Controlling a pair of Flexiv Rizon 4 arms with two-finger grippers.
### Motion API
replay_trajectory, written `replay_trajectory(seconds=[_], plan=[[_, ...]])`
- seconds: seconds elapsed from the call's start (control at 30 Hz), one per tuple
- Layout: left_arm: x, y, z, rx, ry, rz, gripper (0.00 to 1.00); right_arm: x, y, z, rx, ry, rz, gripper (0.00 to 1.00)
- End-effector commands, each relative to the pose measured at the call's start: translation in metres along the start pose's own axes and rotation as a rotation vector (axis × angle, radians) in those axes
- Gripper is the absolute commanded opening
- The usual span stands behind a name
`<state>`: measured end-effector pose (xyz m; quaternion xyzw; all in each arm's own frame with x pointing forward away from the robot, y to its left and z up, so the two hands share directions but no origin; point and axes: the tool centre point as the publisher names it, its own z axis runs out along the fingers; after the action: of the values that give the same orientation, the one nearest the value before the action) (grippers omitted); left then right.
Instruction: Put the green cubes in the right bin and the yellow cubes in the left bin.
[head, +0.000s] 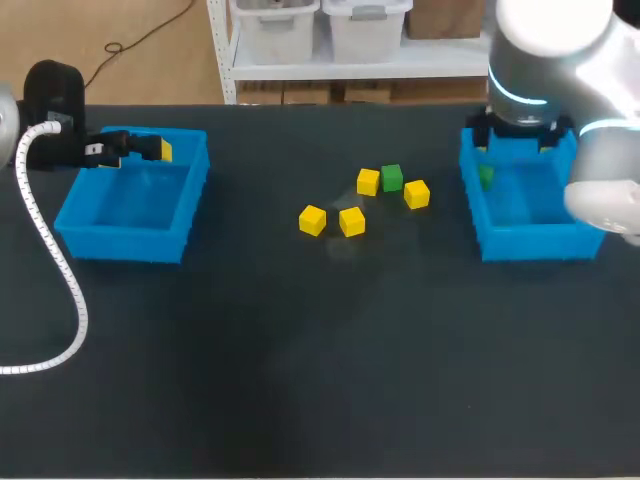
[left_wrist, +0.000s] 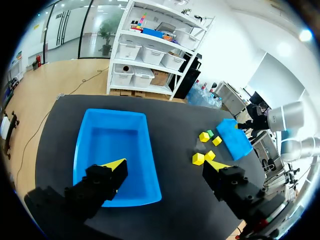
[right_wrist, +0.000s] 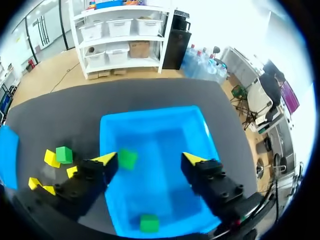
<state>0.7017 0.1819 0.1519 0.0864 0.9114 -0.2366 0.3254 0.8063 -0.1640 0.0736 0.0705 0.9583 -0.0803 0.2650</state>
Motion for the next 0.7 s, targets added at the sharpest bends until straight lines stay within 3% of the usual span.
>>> replay_trajectory(seconds=[0.03, 0.2, 0.37, 0.57, 0.7], plan=[[0.002, 0.002, 0.000, 0.011, -0.008, 0.002, 1.00, -0.019, 0.001, -0.014, -0.030, -0.084, -0.078, 1.00], [0.002, 0.002, 0.000, 0.011, -0.008, 0.002, 1.00, -0.062, 0.019, -0.045, -0.089, -0.229, -0.301, 1.00], [0.002, 0.002, 0.000, 0.011, -0.008, 0.002, 1.00, -0.090, 0.050, -0.063, -0.129, -0.277, -0.597, 1.00], [0.002, 0.002, 0.000, 0.011, -0.008, 0.002, 1.00, -0.094, 0.090, -0.069, -0.177, -0.244, -0.965, 1.00], [0.002, 0.002, 0.000, 0.011, -0.008, 0.002, 1.00, -0.073, 0.114, -0.077, -0.216, -0.205, -1.188, 1.00]])
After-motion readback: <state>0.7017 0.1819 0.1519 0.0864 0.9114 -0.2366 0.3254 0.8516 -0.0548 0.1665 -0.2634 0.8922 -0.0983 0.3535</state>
